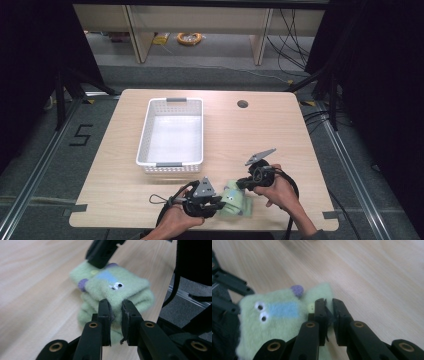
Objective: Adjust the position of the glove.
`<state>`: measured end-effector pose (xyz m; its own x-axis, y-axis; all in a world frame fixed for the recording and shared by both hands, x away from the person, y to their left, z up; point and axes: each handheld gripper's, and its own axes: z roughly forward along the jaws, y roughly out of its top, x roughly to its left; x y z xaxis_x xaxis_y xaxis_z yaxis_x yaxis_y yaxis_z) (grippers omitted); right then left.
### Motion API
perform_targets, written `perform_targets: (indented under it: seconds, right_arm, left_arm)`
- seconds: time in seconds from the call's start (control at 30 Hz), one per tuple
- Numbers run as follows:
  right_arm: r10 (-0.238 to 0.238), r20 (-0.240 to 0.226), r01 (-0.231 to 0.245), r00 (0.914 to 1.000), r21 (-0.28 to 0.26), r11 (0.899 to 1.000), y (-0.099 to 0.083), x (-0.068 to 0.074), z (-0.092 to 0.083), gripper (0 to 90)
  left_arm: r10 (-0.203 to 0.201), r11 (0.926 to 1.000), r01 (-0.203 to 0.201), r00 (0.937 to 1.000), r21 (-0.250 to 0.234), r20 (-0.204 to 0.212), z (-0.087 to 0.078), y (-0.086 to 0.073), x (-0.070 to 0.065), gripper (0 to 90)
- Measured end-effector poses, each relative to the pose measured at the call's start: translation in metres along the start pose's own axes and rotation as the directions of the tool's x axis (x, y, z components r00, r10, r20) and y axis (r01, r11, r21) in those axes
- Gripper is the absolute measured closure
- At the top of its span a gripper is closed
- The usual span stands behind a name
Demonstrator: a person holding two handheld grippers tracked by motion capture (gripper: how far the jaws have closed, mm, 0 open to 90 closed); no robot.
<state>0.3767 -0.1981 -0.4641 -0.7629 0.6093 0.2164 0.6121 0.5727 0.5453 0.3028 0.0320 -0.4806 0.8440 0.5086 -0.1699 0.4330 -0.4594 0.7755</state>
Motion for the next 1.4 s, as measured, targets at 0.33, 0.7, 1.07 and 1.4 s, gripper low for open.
perform_targets:
  seconds: [0.33,0.7,1.07,1.4]
  right_arm:
    - [0.071,0.022,-0.068,0.9972,-0.140,0.988,-0.029,0.026,-0.036,84.2]
    - [0.106,0.034,-0.098,0.9938,-0.181,0.978,-0.055,0.051,-0.038,84.7]
    - [0.119,0.028,-0.112,0.9925,-0.190,0.975,-0.061,0.054,-0.028,84.5]
    - [0.151,0.034,-0.142,0.9880,-0.182,0.973,-0.075,0.056,-0.018,79.9]
  left_arm:
    - [0.006,0.9998,-0.006,0.9999,-0.018,0.013,-0.009,0.011,0.015,78.5]
    - [0.091,0.9954,-0.093,0.9941,0.023,0.058,0.000,0.021,0.029,79.2]
    - [0.111,0.9924,-0.113,0.9922,0.048,0.057,0.009,0.026,0.039,80.0]
    - [0.104,0.9911,-0.106,0.9939,0.080,0.037,0.018,0.017,0.044,71.4]
